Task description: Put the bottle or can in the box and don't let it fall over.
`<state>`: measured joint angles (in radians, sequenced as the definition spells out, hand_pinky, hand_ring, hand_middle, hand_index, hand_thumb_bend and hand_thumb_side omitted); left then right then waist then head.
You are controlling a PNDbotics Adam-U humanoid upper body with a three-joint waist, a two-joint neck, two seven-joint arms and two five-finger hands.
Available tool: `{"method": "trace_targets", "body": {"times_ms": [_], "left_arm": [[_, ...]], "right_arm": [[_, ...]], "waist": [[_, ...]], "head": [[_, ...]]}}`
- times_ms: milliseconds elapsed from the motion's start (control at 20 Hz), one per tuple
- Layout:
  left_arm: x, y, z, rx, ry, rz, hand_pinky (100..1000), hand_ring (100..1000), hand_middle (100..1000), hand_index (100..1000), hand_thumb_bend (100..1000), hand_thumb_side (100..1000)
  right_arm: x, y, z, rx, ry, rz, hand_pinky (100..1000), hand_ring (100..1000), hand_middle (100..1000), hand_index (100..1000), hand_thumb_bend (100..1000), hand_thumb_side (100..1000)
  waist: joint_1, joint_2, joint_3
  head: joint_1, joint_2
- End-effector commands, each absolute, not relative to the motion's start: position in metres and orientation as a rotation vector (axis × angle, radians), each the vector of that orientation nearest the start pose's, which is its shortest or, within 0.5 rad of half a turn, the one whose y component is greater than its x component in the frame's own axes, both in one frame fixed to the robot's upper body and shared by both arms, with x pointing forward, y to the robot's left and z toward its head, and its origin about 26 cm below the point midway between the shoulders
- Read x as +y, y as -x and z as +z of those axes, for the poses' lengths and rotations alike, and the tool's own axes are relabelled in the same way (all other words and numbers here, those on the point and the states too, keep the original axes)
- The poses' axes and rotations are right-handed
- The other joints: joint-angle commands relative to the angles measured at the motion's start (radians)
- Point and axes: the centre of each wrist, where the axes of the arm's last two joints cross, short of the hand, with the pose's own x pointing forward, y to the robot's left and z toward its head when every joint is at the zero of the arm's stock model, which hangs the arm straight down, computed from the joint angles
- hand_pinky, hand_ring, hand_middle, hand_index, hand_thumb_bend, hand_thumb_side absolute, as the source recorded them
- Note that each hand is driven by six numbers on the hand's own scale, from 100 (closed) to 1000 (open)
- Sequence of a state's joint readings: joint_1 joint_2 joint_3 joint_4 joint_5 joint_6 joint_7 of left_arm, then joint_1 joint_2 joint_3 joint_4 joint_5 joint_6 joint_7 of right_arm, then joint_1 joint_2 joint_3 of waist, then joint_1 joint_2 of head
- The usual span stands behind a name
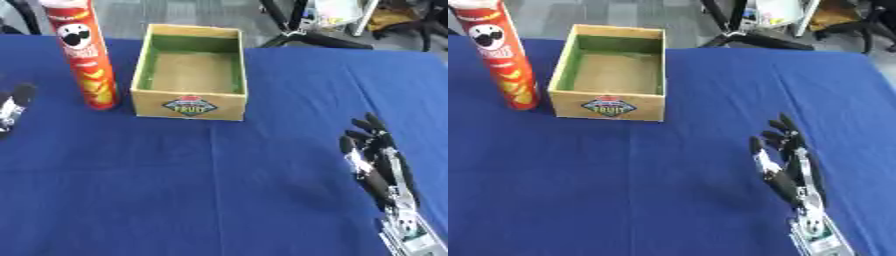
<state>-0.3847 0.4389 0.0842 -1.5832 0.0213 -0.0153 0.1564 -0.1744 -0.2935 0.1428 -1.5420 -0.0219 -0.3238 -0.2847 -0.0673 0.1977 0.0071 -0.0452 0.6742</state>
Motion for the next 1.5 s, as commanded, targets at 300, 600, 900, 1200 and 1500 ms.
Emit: {"method": "trace_targets", "body": {"times_ms": [300, 600, 900, 1200, 1500], "left_arm": [[0.346, -0.393, 0.170, -2.015, -0.438, -0.177, 815, 885, 902, 956, 822, 538], [0.345, -0.416, 0.178, -2.045, -0.445, -0.155, 816, 886, 903, 956, 829, 532], [0.344, -0.434, 0.187, -2.057, -0.438, -0.190, 816, 887, 904, 957, 825, 535], [0.339, -0.449, 0.195, -2.063, -0.424, -0.209, 806, 887, 904, 957, 819, 541], [0.335, -0.458, 0.199, -2.056, -0.431, -0.223, 805, 886, 904, 957, 816, 545]], "right_arm": [[-0.266, -0.319, 0.043, -2.056, 0.210, 0.127, 846, 813, 853, 1000, 369, 517], [-0.265, -0.319, 0.043, -2.053, 0.202, 0.127, 847, 813, 853, 1000, 366, 518], [-0.263, -0.319, 0.043, -2.052, 0.191, 0.132, 847, 814, 853, 1000, 364, 520], [-0.261, -0.319, 0.043, -2.052, 0.183, 0.134, 847, 815, 853, 1000, 364, 520], [-0.260, -0.319, 0.042, -2.050, 0.177, 0.135, 847, 816, 853, 1000, 363, 522]], "waist": [[0.001, -0.021, -0.018], [-0.002, -0.021, -0.030], [-0.004, -0.018, -0.040], [-0.004, -0.014, -0.049], [-0.005, -0.012, -0.057]], "head": [[0.013, -0.011], [0.021, -0.012], [0.029, -0.014], [0.034, -0.016], [0.035, -0.018]]}}
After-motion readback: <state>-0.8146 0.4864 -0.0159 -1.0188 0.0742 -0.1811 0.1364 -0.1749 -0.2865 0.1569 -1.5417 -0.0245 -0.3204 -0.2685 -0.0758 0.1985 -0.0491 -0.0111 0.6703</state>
